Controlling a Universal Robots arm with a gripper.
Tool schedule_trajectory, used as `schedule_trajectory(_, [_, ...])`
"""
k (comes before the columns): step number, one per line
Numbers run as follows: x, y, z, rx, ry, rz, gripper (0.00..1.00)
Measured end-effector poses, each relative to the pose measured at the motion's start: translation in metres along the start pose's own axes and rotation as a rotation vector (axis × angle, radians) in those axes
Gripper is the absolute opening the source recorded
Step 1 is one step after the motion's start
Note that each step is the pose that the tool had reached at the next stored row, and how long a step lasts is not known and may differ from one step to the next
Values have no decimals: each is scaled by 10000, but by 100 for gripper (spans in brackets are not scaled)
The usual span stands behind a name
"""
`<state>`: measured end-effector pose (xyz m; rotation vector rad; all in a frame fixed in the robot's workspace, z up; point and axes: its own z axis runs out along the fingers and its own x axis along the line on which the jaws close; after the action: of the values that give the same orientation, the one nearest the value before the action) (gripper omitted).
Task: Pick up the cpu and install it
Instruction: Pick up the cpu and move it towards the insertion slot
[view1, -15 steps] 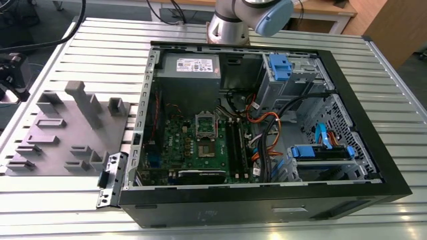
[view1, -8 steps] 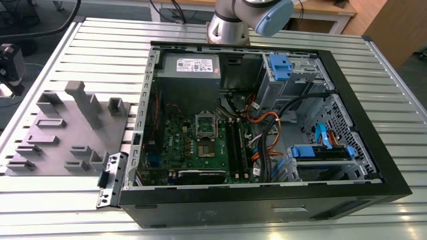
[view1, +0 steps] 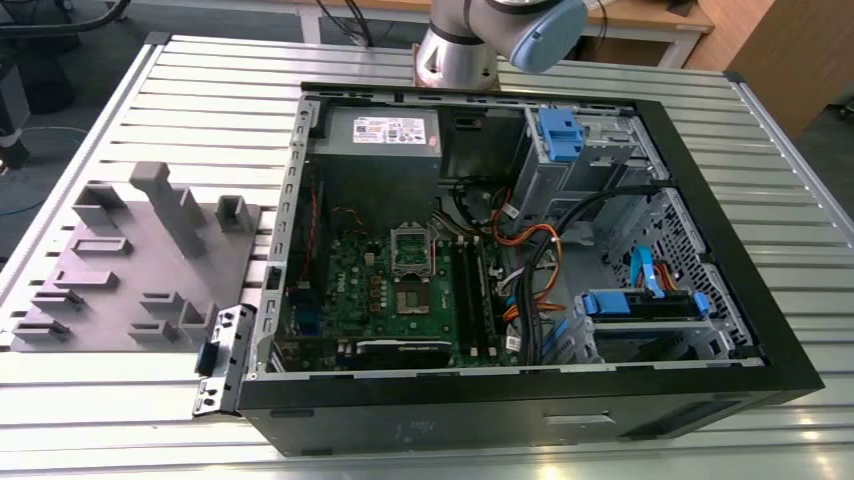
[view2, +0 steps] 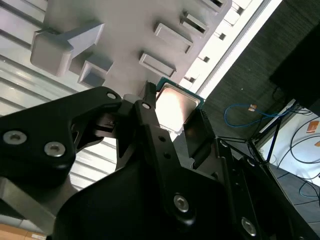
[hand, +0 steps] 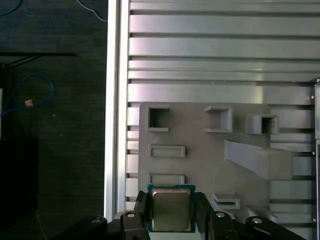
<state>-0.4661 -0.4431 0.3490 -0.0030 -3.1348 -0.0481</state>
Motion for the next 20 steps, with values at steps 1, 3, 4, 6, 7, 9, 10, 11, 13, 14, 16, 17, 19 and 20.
schedule_trajectory(1, [0, 1, -29, 0, 0, 1, 47])
schedule_trajectory(3, [1, 2, -65, 1, 1, 0, 47])
schedule_trajectory(4, [1, 2, -70, 0, 0, 0, 47])
schedule_trajectory(6, [1, 2, -69, 0, -1, 0, 47])
schedule_trajectory(7, [0, 2, -70, -1, -1, 0, 47])
schedule_trajectory(9, [0, 2, -71, 1, 1, 0, 47])
schedule_trajectory(10, [-4, 2, -72, 1, 2, -1, 47])
schedule_trajectory(11, [-12, 2, -73, 2, 4, -2, 47])
schedule_trajectory(13, [-42, 2, -71, 0, 0, 0, 47])
schedule_trajectory(14, [-63, 2, -72, 1, 2, 0, 47])
schedule_trajectory(16, [-116, 2, -72, 1, 2, 0, 47])
schedule_trajectory(17, [-148, 2, -72, 0, 2, 0, 47])
schedule_trajectory(19, [-209, 2, -72, 1, 4, 0, 47])
schedule_trajectory(20, [-241, 2, -73, 1, 5, 1, 47])
